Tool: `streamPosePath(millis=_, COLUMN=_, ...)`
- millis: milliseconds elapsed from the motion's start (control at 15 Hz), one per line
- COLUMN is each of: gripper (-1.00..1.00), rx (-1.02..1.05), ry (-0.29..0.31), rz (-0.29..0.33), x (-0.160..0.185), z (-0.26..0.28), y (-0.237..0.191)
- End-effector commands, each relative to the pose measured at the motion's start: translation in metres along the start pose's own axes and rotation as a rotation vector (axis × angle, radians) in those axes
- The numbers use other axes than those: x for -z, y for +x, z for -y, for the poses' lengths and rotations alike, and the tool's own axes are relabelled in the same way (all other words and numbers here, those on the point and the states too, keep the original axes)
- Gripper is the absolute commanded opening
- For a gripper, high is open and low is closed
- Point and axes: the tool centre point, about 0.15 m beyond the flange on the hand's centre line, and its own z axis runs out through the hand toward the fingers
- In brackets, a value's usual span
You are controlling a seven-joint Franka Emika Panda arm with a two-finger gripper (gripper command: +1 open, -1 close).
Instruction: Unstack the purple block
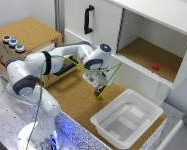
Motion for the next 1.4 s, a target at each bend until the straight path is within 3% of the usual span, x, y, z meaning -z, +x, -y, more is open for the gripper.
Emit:
streamPosePath(millis=0, gripper=1.00, rx=0.103, ry=-0.106, rz=-0.036, x=-0.037, z=-0.033, y=0.007)
streamPosePath(millis=67, gripper=1.00, rx=0.104, ry=-0.145, rz=-0.056, x=-0.043, z=-0.038, y=0.011)
streamPosePath(millis=600, gripper=1.00, rx=0.129, ry=-0.139, rz=-0.039, x=-0.077, z=-0.058, y=0.056)
streamPosePath(millis=667, gripper=-1.00, rx=0.123, ry=-0.135, rz=-0.042, x=-0.077, z=-0.062, y=0.061)
streamPosePath(millis=1333, gripper=-1.00, rx=0.059, ry=-0.113, rz=-0.002, x=-0.087, z=-0.064, y=0.094)
